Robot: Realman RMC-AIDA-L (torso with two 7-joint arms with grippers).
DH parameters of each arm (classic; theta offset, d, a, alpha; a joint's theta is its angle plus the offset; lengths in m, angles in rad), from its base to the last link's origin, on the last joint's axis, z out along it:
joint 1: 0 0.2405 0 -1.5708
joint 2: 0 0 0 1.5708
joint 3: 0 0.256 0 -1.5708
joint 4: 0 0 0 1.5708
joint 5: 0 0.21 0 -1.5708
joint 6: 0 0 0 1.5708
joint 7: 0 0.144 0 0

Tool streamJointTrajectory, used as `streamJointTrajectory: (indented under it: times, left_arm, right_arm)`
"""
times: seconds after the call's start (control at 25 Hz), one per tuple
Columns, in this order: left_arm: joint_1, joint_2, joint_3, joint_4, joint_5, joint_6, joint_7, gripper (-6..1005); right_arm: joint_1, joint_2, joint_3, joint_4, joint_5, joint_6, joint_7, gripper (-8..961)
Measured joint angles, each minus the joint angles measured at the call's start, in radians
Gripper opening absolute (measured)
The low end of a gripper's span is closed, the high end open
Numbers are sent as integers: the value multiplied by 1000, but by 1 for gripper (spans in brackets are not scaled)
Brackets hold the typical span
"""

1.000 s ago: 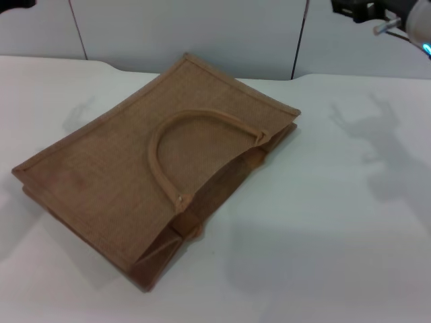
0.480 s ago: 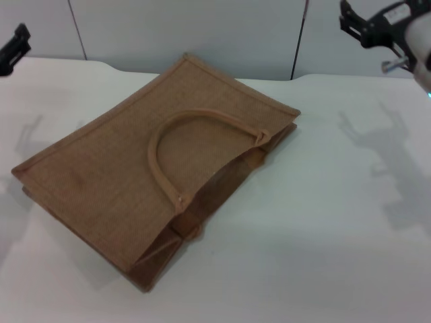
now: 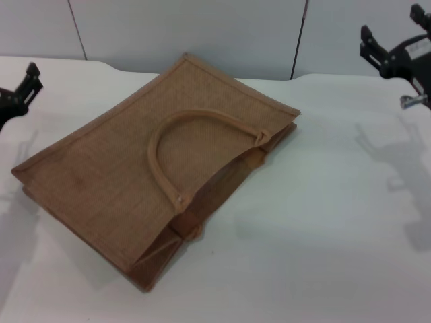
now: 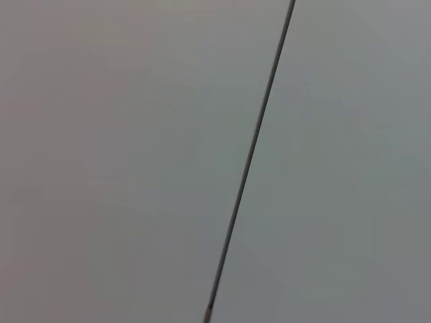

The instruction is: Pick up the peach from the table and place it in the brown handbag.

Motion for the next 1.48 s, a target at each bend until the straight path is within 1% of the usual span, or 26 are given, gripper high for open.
streamJointTrajectory:
  times: [0.16,0.36,0.56,0.76,0.8,0.88,1.08,1.2,1.48]
  left_arm:
    - [-5,4,-2,-62,-18,-33,51,876]
    - [-1,3,-3,-119,-40,-87,128,876]
    - [-2,6,1,-151,-56,-101,140,876]
    - [0,6,-1,-178,-57,-126,143,876]
    - [0,6,-1,-181,-58,-134,143,876]
    - [-3,6,-1,-183,-58,-143,147,876]
    - [-11,5,-2,-185,-58,-145,157,876]
    - [-15,4,-2,-188,-59,-145,158,876]
    - [-33,7,-3,-210,-60,-134,170,876]
  right_arm:
    - [10,-1,-25,30,-2,-19,40,880]
    - [1,-1,-44,34,-6,-20,43,880]
    - [-11,0,-48,39,-3,-35,42,880]
    - [-32,2,-43,62,-3,-117,42,880]
    - [-34,3,-25,98,-2,-157,49,880]
    - [-33,3,-13,121,-1,-177,52,880]
    - [-16,3,28,209,19,-216,56,880]
    - [7,2,28,256,57,-216,56,880]
    - [27,3,25,275,66,-214,57,880]
